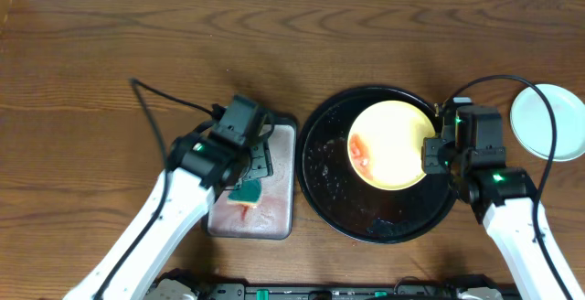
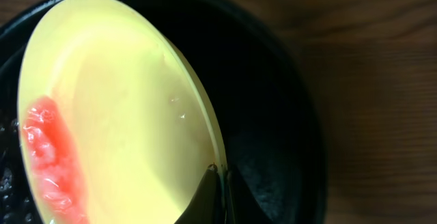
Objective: Clean dirty plates on tray and stack at the side
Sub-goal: 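Tilt the yellow plate upright with right gripper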
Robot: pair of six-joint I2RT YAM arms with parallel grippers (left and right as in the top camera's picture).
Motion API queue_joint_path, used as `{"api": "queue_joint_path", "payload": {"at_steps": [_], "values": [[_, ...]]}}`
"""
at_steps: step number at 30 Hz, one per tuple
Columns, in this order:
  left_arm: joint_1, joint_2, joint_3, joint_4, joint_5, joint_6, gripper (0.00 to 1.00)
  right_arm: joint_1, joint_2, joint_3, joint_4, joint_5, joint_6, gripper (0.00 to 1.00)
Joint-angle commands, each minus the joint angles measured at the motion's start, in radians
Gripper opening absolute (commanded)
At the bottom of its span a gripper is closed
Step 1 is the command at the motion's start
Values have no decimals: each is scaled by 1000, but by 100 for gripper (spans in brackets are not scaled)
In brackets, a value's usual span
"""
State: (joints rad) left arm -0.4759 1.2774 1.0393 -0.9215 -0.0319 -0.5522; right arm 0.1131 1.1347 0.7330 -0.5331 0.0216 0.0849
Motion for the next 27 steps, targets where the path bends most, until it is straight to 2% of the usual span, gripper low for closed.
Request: {"api": "queue_joint_path", "payload": {"at_steps": [1,3,9,13,17,27], "values": [[5,-61,5,-19,6,-1,76,30,-63,6,-13,122,-12,1],[5,-73,5,-19,6,-1,84,50,-86,6,-13,138,-12,1],[5,-69,5,-19,6,-1,84,85,-97,6,-28,145,-11,1],[4,-69,5,-19,6,-1,84,107,-97,6,-8,227,-22,1],[5,-69,5,-19,6,-1,84,180,-97,21,15,263,-49,1],[5,-69,5,-19,6,-1,84,438,-98,52,-78,626,-49,1]]}}
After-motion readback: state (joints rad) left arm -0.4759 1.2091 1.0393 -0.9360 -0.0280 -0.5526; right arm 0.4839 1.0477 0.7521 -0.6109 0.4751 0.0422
